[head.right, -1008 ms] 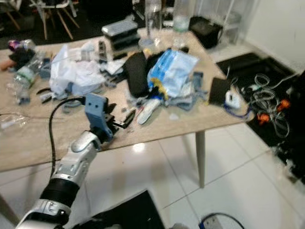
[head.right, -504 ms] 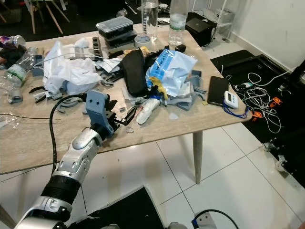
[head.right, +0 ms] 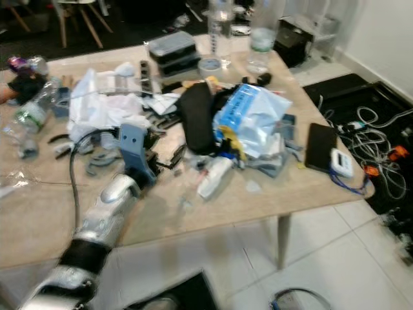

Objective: Picking trash to rubbish bin

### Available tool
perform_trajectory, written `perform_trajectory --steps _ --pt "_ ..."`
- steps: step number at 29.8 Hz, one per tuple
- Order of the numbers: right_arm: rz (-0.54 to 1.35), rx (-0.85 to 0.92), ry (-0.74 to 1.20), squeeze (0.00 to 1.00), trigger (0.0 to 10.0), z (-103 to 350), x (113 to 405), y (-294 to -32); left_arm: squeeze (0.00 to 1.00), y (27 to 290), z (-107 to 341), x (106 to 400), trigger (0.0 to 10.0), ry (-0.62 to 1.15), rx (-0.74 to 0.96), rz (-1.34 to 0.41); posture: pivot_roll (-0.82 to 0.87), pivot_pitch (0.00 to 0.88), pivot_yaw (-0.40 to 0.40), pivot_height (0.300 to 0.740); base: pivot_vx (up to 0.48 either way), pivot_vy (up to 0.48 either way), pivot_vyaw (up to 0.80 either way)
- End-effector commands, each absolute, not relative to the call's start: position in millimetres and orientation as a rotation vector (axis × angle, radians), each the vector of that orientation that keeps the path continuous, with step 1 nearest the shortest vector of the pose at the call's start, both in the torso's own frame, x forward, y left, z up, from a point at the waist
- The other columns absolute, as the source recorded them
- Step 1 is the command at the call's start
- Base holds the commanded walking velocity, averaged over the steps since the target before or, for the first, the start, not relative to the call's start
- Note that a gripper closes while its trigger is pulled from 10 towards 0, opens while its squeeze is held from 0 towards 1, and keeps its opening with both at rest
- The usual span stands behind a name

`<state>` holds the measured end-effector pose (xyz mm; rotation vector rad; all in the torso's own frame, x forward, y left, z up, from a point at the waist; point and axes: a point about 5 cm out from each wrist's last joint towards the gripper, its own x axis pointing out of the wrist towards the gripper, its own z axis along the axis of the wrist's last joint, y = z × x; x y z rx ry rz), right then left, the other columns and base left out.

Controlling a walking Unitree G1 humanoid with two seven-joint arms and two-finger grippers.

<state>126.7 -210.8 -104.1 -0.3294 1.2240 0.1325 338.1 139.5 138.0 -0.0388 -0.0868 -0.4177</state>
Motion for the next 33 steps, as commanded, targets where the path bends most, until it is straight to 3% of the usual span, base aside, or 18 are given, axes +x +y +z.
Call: perform_trajectory --steps 1,9,12,16,22,28,33 --pt "0.116 -0.326 1.263 0.0 10.0 -106 116 -217 0.0 134 138 338 10.0 -0.095 -0.046 -0.431 0.03 0.104 -0.007 0.74 0.371 0.0 0.0" --pt "0.13 -0.32 1.253 0.0 10.0 -107 122 -204 0.0 143 144 340 10.0 -0.124 -0.063 -0.391 0.03 0.104 -0.007 0.74 0.072 0.0 0.0" --pt "0.137 -0.317 1.255 0.0 10.0 -108 119 -199 0.0 164 146 341 10.0 -0.121 0.023 -0.319 0.03 0.109 -0.008 0.74 0.0 0.0 0.0" --pt "0.134 -0.322 1.267 0.0 10.0 -109 113 -206 0.0 172 149 340 10.0 -0.116 0.067 -0.329 0.03 0.109 -0.008 0.74 0.0 0.0 0.0" --pt "0.123 -0.336 1.28 0.0 10.0 -107 107 -223 0.0 188 161 328 10.0 -0.109 0.189 -0.501 0.03 0.11 -0.008 0.74 0.0 0.0 0.0" --pt "0.13 -0.344 1.269 0.0 10.0 -105 116 -222 0.0 218 190 301 10.0 -0.119 0.241 -0.722 0.04 0.106 -0.01 0.74 0.0 0.0 0.0" --pt "0.143 -0.344 1.261 0.0 10.0 -106 119 -214 0.0 236 179 277 10.0 0.085 0.392 -0.864 0.05 0.104 -0.008 0.74 0.0 0.0 0.0"
